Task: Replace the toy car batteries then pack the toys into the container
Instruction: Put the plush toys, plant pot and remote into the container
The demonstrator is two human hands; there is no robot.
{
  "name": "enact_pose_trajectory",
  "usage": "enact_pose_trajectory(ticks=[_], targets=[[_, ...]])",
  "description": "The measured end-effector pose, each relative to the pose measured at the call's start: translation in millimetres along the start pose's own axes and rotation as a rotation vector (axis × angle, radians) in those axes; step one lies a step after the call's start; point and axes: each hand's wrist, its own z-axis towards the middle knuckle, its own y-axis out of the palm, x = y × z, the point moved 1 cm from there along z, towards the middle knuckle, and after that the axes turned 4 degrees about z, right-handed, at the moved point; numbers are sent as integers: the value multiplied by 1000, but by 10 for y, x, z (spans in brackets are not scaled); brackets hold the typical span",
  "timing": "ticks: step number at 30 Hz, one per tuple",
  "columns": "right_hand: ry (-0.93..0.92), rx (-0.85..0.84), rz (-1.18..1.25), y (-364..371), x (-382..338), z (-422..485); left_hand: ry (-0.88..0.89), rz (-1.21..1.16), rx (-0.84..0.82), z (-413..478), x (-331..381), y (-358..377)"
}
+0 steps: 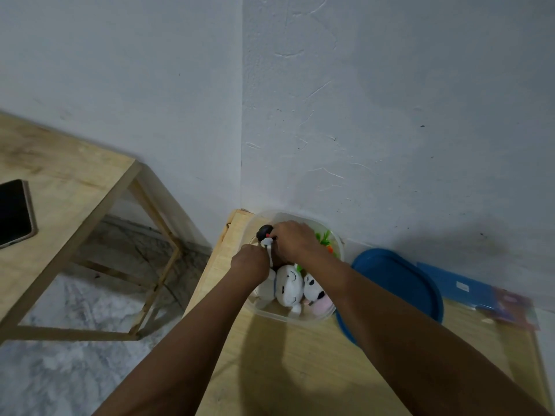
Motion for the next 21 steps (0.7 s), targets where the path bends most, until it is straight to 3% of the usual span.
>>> enact_pose_trajectory(ticks=[4, 12, 21], targets=[[-22, 62, -25, -52, 6, -96, 3, 28, -69, -27, 58, 3], [61, 444, 425, -114, 174, -723, 13, 118, -95, -64, 34, 83], [219, 488, 542, 164, 430, -1432, 35, 194, 26, -185, 50, 224]])
